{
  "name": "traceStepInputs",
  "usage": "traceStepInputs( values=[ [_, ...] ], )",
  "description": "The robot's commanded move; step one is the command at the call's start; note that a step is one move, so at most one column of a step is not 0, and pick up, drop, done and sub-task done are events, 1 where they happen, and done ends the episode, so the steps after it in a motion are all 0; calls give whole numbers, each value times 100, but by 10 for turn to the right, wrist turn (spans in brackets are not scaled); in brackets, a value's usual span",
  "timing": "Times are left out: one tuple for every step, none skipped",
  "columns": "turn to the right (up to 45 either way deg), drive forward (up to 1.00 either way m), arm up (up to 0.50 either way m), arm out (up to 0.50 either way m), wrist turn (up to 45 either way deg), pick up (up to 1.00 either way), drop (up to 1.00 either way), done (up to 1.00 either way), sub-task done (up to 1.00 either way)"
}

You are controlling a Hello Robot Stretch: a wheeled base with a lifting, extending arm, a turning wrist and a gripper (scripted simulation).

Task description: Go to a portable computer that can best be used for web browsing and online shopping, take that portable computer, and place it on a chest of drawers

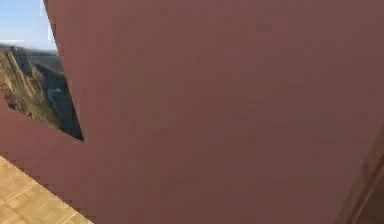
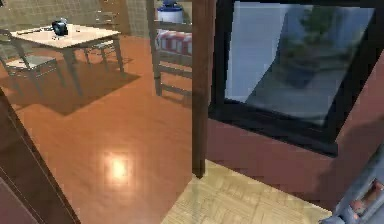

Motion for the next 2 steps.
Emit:
traceStepInputs(
  values=[
    [-450, 0, 0, 0, 0, 0, 0, 0, 0],
    [-450, 0, 0, 0, 0, 0, 0, 0, 0]
  ],
)
